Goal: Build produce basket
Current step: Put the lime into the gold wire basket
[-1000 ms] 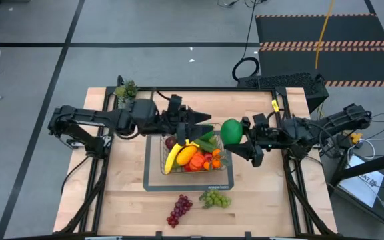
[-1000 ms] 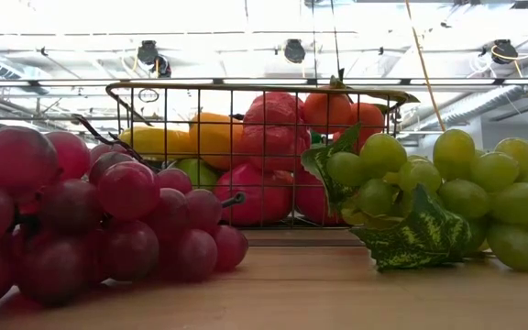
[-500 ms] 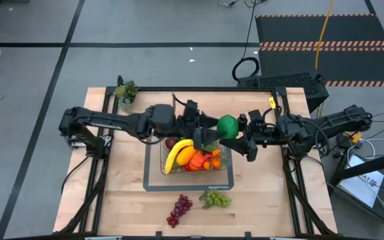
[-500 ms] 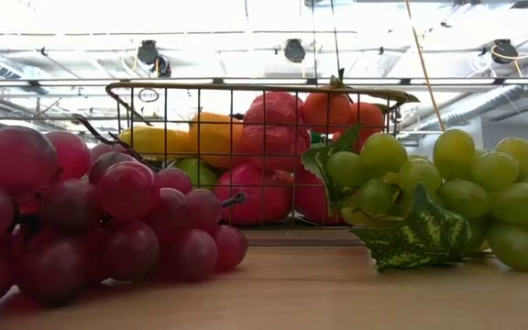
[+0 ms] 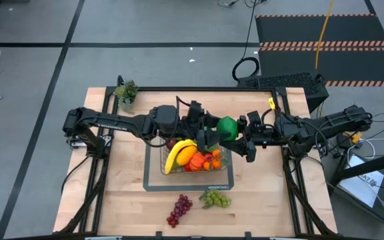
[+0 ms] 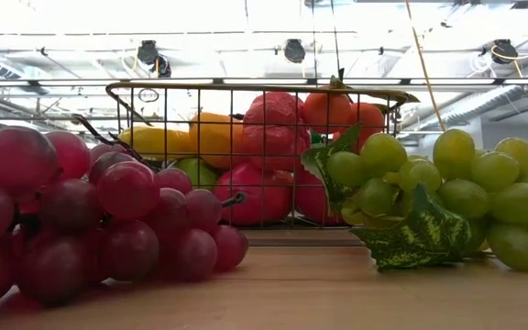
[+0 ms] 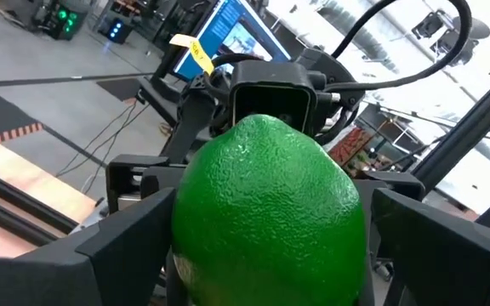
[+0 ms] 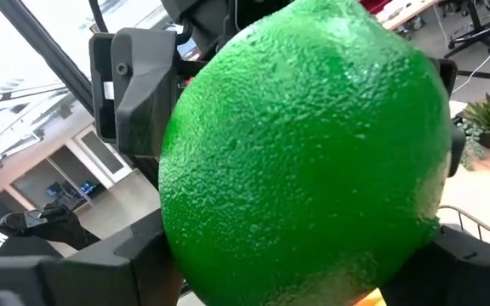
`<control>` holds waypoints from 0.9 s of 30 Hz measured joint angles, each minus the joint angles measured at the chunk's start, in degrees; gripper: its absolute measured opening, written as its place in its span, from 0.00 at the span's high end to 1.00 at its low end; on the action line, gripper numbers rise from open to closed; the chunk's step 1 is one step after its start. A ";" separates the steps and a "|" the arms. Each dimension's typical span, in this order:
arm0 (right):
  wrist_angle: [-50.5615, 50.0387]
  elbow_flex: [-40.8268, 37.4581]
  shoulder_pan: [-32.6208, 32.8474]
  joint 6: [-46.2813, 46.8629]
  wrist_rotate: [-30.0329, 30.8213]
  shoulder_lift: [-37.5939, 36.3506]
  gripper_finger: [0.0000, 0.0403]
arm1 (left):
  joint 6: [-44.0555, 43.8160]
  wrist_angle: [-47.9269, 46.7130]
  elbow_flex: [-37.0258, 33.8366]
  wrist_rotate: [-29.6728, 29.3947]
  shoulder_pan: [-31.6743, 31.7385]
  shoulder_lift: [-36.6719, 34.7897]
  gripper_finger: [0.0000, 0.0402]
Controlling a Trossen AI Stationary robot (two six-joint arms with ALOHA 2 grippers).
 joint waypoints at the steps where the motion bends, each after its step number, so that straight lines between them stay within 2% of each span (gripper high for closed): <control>1: -0.04 0.00 0.00 -0.01 -0.04 0.00 0.27 | 0.13 0.00 0.00 -0.01 0.08 0.00 0.03; 9: -0.94 0.00 0.00 -0.27 0.01 0.00 0.27 | 0.61 0.10 0.00 0.04 0.20 0.00 0.05; 16: -1.14 0.00 0.02 -0.26 -0.01 -0.02 0.27 | 0.95 -0.15 -0.02 0.39 0.24 0.00 0.21; 19: -1.22 0.00 0.02 -0.28 0.01 -0.02 0.27 | 1.08 -0.17 -0.02 0.39 0.24 0.00 0.24; 23: -1.47 0.00 0.02 -1.13 0.15 -0.04 0.27 | 1.43 -0.14 -0.02 0.58 0.28 0.00 0.24; 27: -1.49 0.00 0.02 -0.85 -0.09 -0.37 0.21 | 1.41 1.39 -0.09 0.63 0.28 0.01 0.21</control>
